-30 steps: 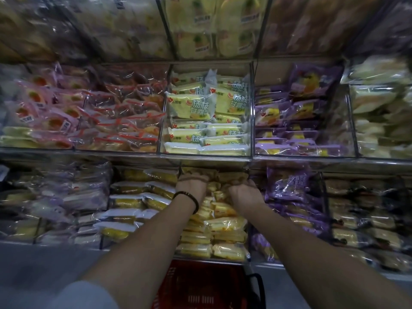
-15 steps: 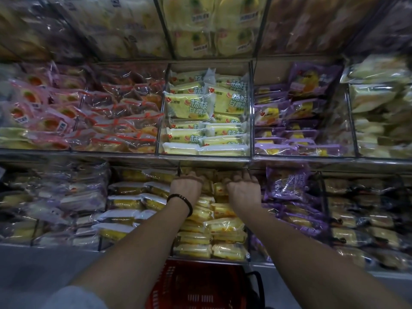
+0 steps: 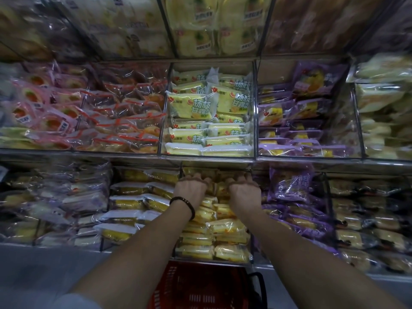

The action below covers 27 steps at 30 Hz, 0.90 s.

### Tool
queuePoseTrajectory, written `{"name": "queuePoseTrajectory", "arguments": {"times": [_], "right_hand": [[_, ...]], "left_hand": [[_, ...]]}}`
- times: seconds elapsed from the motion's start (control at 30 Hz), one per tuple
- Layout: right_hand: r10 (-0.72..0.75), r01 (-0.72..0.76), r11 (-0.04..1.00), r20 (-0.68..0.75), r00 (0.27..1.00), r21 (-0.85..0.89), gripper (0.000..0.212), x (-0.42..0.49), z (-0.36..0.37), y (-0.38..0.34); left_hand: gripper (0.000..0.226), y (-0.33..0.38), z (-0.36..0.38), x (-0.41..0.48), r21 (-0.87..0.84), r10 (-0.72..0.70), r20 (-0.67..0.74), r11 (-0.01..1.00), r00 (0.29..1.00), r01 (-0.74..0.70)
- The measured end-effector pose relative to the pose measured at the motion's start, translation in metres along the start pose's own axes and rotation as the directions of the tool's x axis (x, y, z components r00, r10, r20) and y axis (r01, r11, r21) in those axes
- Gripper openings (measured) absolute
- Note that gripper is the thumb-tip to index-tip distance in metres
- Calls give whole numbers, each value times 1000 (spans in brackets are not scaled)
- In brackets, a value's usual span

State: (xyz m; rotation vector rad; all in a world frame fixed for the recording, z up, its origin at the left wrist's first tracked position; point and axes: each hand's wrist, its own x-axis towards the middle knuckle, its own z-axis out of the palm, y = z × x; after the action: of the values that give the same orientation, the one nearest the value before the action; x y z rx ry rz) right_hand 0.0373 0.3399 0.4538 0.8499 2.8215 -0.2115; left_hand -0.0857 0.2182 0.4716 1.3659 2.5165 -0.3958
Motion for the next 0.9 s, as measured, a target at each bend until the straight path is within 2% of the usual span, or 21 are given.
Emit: {"name": "queuePoseTrajectory", "arguments": {"times": [0.17,0.27,0.33,0.4,0.5,0.63,0.73,0.9], "right_hand": [[33,-28,994,-42,999,104,48,-2,-4,5],[13,-2,990,-83,996,142,53,-3,-11,15],[-12,37,982,-131,991,184,49,-10,-13,21],[-67,100,972,-158,985,213,39,-21,-14,25],[-171,180,959,-58,984,218,33,-35,-12,24],[-200,180,967,97,975,180,42,-44,-8,17],[-186,171,977,112,976,130,47,-44,-2,13],[-157,158,987,89,984,-8,35,-40,0,3]], "left_hand": [[58,-5,-2,-3,-110,-11,10,994,1000,12],[52,-9,-7,-6,-173,-21,-92,985,996,5],[49,-16,-9,-8,-204,0,-143,979,990,-29],[40,-23,-9,-11,-210,68,-115,974,991,-91],[35,-26,-8,-15,-166,130,19,978,991,-125],[46,-22,-4,-19,-133,111,118,987,987,-95],[46,-18,1,-19,-118,93,146,990,985,-76],[41,-10,-1,-16,-82,74,132,995,988,-63]]}}
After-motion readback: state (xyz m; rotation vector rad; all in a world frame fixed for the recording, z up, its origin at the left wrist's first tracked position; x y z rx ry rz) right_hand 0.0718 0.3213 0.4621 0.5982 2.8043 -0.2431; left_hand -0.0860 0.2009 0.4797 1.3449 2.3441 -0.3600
